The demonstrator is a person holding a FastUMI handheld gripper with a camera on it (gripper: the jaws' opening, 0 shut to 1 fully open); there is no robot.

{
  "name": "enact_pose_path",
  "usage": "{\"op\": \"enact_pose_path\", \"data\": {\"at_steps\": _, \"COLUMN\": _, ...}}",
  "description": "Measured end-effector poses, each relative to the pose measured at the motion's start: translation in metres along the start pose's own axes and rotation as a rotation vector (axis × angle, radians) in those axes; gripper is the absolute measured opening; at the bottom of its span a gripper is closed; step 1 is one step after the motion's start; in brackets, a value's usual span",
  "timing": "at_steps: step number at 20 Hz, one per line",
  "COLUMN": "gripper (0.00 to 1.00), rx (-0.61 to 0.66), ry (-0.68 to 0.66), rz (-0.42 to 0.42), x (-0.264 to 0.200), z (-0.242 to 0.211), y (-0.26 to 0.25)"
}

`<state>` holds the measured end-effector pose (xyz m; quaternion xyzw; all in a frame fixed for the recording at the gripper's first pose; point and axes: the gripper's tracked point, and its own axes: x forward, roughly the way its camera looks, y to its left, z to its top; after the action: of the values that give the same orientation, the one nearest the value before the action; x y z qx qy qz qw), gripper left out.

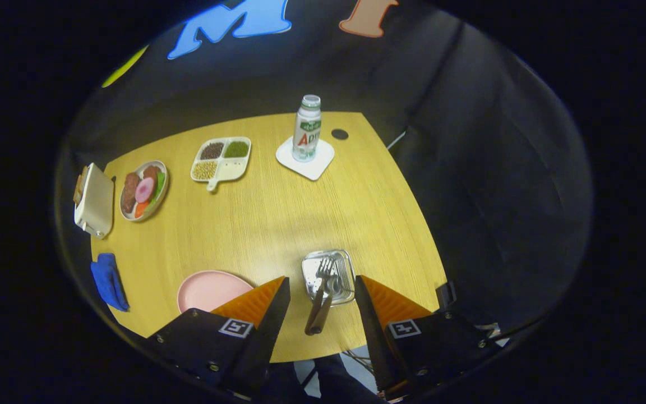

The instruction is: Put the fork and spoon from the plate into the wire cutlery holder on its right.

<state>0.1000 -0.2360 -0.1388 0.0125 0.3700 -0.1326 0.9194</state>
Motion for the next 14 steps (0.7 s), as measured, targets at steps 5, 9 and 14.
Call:
{"op": "enact_pose_path", "data": {"at_steps": 5, "gripper": 0.72, "rx": 0.007, "ry": -0.38, "rz": 0.013, "x": -0.061, "z": 0.073, "y": 0.008}}
{"op": "enact_pose_path", "data": {"at_steps": 9, "gripper": 0.72, "rx": 0.076, "ry": -0.67, "rz": 0.073, "x": -0.128, "z": 0.122, "y": 0.021}}
{"op": "enact_pose_path", "data": {"at_steps": 14, "gripper": 0.72, "rx": 0.103, "ry": -0.931, "rz": 0.157, "x": -0.209, "z": 0.145, "y": 0.039}}
